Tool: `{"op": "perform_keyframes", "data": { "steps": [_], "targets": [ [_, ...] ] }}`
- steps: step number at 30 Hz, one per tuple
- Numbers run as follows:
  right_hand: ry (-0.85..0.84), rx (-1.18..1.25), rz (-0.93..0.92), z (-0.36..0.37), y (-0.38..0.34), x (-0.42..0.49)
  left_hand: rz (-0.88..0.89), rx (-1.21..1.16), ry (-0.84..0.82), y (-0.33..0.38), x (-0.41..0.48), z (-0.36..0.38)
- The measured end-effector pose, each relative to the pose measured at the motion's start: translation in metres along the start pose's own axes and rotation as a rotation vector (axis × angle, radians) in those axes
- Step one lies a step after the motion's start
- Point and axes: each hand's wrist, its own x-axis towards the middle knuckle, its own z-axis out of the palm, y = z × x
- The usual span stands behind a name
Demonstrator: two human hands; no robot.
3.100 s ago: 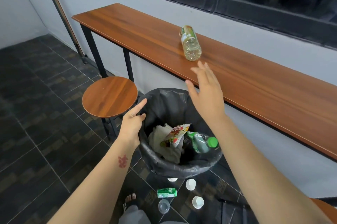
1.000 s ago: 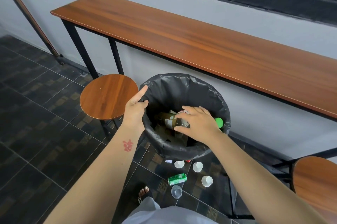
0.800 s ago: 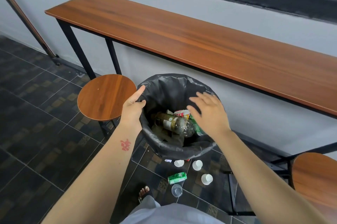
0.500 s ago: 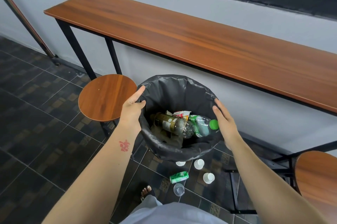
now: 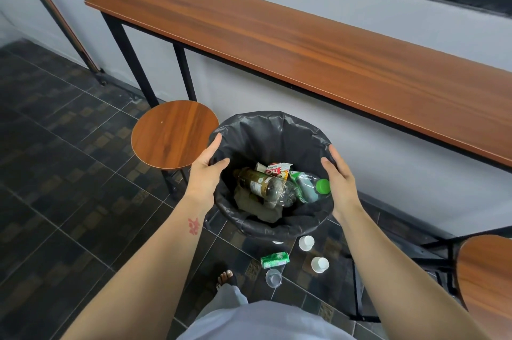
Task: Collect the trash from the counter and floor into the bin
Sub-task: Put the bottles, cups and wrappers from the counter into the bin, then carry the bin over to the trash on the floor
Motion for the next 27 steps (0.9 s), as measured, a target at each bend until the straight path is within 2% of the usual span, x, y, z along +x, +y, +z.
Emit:
{"op": "perform_keyframes", "data": {
  "steps": [8,17,27],
  "targets": [
    [-0.129,-0.082,-0.034,-0.024,0.009,-0.002,-0.004,-0.152,0.104,-0.030,-0.052,0.009],
    [-0.241,-0.150,-0.015,-0.046,0.050,-0.024,-0.094,-0.210,0.229,-0.089,-0.111,0.007],
    [-0.310,-0.288,0.044,-0.035,0.135,-0.053,-0.165,-0.260,0.307,-0.177,-0.154,-0.029]
  ]
}}
